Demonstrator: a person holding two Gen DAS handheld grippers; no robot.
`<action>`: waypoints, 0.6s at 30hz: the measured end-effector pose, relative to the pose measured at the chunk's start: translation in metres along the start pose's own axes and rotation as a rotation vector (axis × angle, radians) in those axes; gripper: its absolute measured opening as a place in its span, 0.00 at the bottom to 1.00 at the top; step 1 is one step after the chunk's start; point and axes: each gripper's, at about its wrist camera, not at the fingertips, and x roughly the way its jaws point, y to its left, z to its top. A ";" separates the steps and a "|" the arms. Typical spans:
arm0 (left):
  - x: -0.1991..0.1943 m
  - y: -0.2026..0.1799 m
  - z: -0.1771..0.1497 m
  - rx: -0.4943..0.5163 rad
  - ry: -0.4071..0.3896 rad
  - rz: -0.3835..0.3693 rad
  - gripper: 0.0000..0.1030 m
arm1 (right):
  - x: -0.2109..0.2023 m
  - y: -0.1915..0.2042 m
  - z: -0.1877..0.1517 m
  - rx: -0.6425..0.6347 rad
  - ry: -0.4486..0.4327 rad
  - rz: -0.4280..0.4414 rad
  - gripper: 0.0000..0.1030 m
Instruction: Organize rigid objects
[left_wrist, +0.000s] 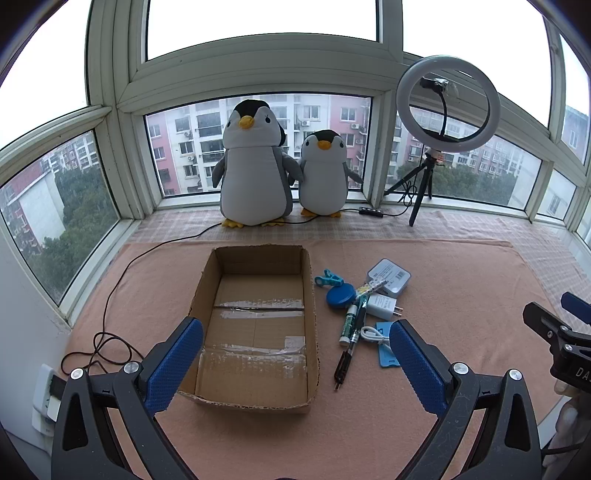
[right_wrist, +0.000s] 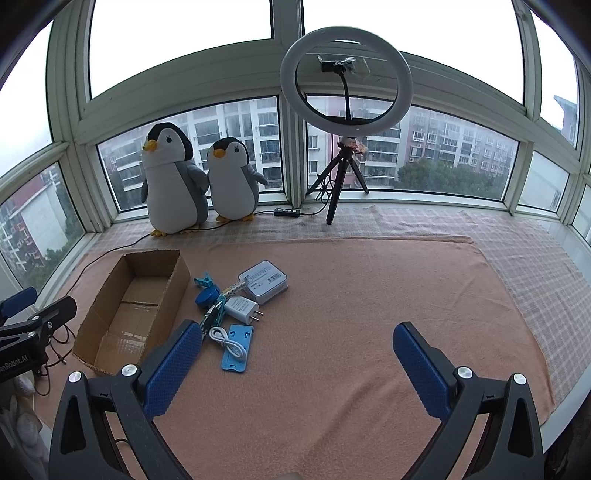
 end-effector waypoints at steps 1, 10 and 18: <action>0.001 0.000 0.000 -0.001 0.001 0.000 0.99 | 0.001 0.001 0.000 -0.001 0.001 0.000 0.99; 0.009 0.005 -0.001 -0.011 0.017 0.005 0.99 | 0.006 0.001 0.000 -0.001 0.019 -0.003 0.99; 0.028 0.022 -0.006 -0.041 0.053 0.039 0.99 | 0.016 0.003 0.000 -0.013 0.035 0.005 0.99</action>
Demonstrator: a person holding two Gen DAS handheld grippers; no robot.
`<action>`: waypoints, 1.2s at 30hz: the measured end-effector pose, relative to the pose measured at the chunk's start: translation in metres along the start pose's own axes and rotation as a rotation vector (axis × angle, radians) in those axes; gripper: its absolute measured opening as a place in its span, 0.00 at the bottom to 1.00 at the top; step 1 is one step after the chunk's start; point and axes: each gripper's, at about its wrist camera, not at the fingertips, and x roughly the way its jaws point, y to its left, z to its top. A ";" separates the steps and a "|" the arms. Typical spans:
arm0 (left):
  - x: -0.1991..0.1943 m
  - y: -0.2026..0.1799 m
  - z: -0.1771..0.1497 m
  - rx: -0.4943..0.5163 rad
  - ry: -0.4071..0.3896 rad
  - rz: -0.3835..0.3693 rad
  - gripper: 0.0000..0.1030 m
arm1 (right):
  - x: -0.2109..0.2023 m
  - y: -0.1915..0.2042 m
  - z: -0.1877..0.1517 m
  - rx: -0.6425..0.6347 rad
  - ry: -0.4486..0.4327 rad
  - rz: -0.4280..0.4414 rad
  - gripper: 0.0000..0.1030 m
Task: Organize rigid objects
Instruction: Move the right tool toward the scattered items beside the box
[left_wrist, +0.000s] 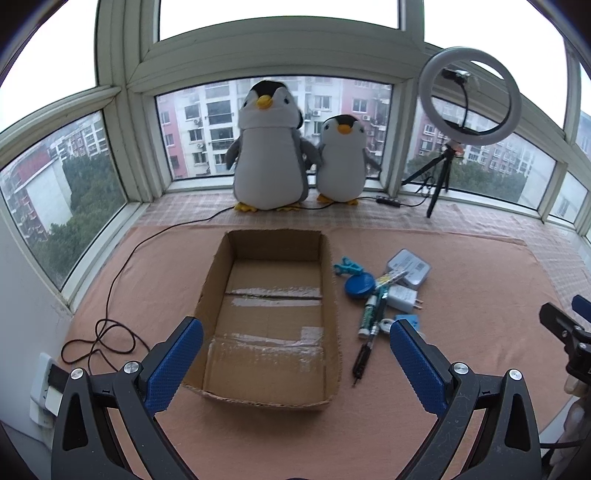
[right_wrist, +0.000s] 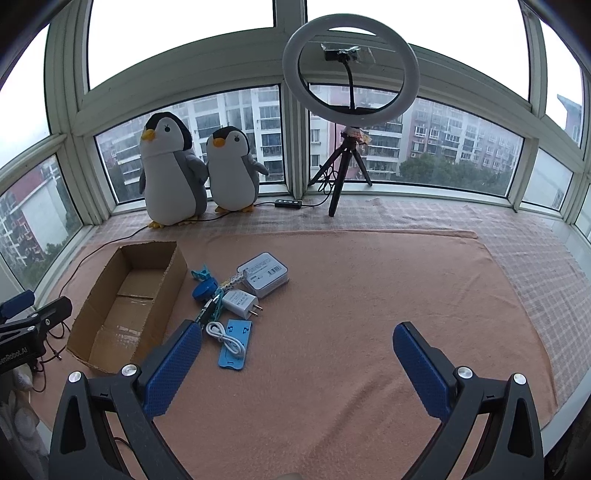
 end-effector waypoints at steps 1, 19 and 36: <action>0.002 0.003 0.000 -0.005 0.005 0.006 0.99 | 0.002 0.000 0.000 -0.005 -0.001 0.005 0.99; 0.092 0.102 -0.038 -0.136 0.190 0.191 0.96 | 0.051 -0.001 -0.007 0.023 0.112 0.107 0.97; 0.157 0.127 -0.063 -0.157 0.323 0.215 0.70 | 0.104 0.004 -0.026 -0.036 0.222 0.122 0.80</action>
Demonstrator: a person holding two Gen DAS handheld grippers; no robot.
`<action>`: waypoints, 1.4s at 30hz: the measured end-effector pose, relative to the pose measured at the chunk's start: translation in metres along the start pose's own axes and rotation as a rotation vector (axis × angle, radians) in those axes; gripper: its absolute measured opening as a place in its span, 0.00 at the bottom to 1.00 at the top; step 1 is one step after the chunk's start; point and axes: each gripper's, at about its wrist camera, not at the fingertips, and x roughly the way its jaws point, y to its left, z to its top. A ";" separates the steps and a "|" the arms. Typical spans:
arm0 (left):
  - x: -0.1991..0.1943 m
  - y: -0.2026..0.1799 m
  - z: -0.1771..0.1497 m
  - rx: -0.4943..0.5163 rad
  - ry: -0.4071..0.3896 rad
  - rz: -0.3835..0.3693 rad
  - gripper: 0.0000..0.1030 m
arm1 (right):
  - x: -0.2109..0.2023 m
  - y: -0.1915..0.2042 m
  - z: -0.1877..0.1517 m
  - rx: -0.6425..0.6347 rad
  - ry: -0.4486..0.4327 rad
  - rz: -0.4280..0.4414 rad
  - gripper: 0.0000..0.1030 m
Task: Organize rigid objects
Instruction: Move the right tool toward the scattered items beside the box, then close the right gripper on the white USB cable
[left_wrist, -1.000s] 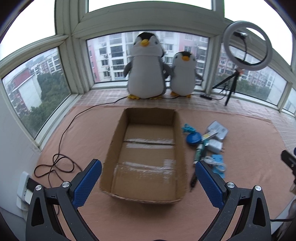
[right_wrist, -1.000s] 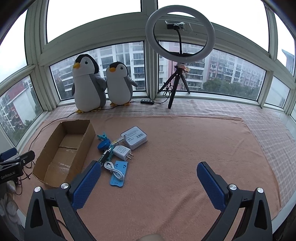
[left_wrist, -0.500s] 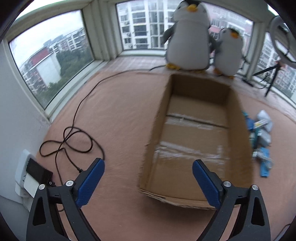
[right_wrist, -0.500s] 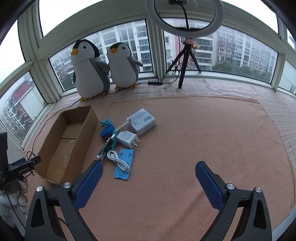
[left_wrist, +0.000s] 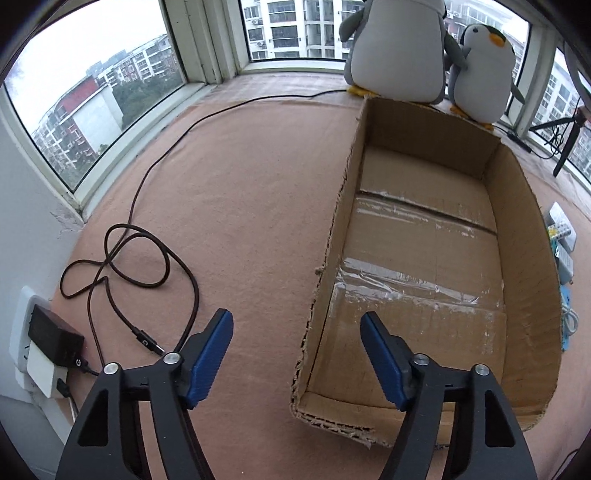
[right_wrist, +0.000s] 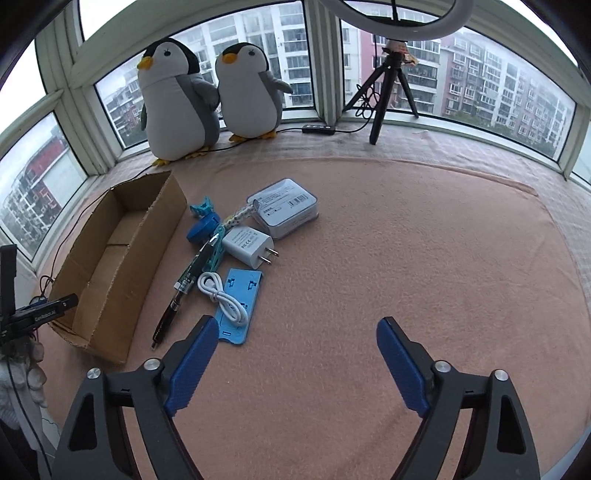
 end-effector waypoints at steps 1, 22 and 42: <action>0.002 -0.001 0.000 0.004 0.004 0.002 0.69 | 0.000 0.000 0.001 -0.003 0.000 0.001 0.79; 0.009 -0.011 0.000 0.029 0.009 0.004 0.38 | 0.059 0.072 0.018 -0.418 0.156 0.128 0.56; 0.008 -0.009 -0.001 0.013 0.003 -0.001 0.38 | 0.108 0.097 0.026 -0.521 0.266 0.140 0.24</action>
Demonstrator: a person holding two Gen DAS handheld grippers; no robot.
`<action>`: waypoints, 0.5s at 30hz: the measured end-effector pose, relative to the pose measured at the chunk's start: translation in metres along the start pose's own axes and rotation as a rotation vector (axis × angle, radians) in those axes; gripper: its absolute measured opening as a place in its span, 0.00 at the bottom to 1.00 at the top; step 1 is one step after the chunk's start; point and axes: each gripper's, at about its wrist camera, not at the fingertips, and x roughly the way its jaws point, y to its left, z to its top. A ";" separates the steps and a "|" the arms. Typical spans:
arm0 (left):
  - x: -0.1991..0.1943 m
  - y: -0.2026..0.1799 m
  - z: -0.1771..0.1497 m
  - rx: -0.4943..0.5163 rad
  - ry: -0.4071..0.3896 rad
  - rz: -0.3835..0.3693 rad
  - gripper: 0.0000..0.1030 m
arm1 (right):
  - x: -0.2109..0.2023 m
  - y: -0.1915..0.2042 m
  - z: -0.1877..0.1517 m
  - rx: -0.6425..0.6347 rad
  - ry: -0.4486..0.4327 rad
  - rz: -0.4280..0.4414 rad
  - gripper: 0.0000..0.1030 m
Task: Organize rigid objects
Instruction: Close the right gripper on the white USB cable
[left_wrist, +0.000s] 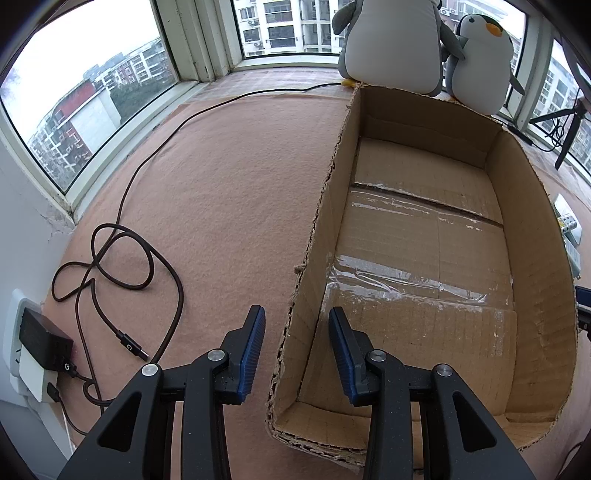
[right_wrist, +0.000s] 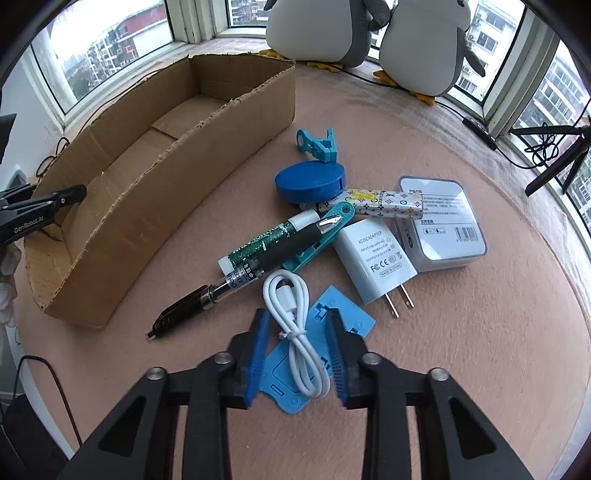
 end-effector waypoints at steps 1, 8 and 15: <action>0.000 0.000 0.000 -0.001 0.000 0.000 0.38 | 0.000 0.000 0.000 -0.001 0.001 0.003 0.22; 0.000 0.000 0.000 0.000 0.000 0.000 0.38 | 0.000 0.001 -0.001 0.007 0.003 0.013 0.16; -0.001 0.001 0.000 -0.002 -0.001 -0.005 0.38 | -0.009 -0.002 -0.007 0.056 -0.020 0.044 0.15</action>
